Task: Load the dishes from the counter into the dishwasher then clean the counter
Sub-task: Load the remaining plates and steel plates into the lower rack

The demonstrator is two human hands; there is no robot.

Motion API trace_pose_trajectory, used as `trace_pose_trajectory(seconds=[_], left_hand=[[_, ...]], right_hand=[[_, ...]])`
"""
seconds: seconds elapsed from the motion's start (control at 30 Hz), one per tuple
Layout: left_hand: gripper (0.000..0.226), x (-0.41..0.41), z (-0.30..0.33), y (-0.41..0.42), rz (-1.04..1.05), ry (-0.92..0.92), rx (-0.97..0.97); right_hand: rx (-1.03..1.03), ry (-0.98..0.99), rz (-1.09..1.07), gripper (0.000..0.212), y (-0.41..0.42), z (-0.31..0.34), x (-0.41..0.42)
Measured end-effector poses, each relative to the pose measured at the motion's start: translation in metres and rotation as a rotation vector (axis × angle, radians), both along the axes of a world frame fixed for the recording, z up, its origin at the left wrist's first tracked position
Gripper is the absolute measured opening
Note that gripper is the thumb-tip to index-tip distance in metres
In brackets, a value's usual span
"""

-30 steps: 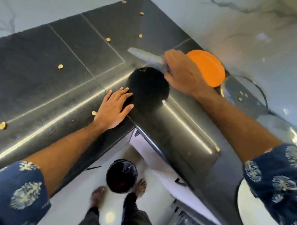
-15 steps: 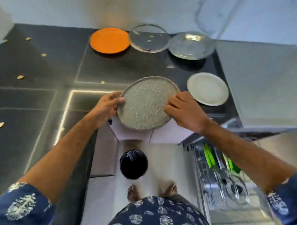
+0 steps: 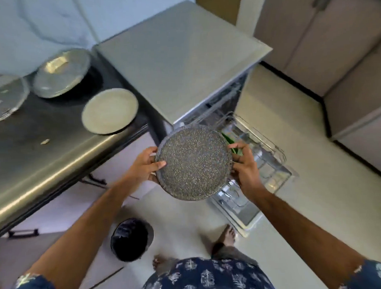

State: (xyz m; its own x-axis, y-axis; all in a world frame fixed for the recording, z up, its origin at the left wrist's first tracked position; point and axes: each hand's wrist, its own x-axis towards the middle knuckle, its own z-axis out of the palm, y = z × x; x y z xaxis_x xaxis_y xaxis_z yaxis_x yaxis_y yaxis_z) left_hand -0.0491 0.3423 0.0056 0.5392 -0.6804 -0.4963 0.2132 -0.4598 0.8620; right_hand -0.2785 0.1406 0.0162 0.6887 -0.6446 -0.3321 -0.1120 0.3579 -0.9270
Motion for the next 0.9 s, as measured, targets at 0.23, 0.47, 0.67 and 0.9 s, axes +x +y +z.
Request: trace_pose_trajectory(seconds=[0.23,0.47,0.67,0.9], left_hand=[[0.045,-0.053,-0.06,-0.155,-0.273,-0.236,0.132],[0.055,-0.049,-0.151,-0.263,-0.506,-0.406,0.296],[0.046,-0.035,-0.227,-0.345,-0.731,-0.473,0.315],[0.038,0.0,-0.321,-0.407,-0.841,-0.712,0.319]], right_hand=[[0.39,0.204,0.079,0.061,-0.115,-0.074,-0.085],[0.315,0.431,0.028,0.051,-0.196,-0.141,-0.089],[0.062,0.634,-0.105,0.025,-0.279,-0.195,-0.056],[-0.267,0.791,0.017,0.026,-0.373,-0.278,0.009]])
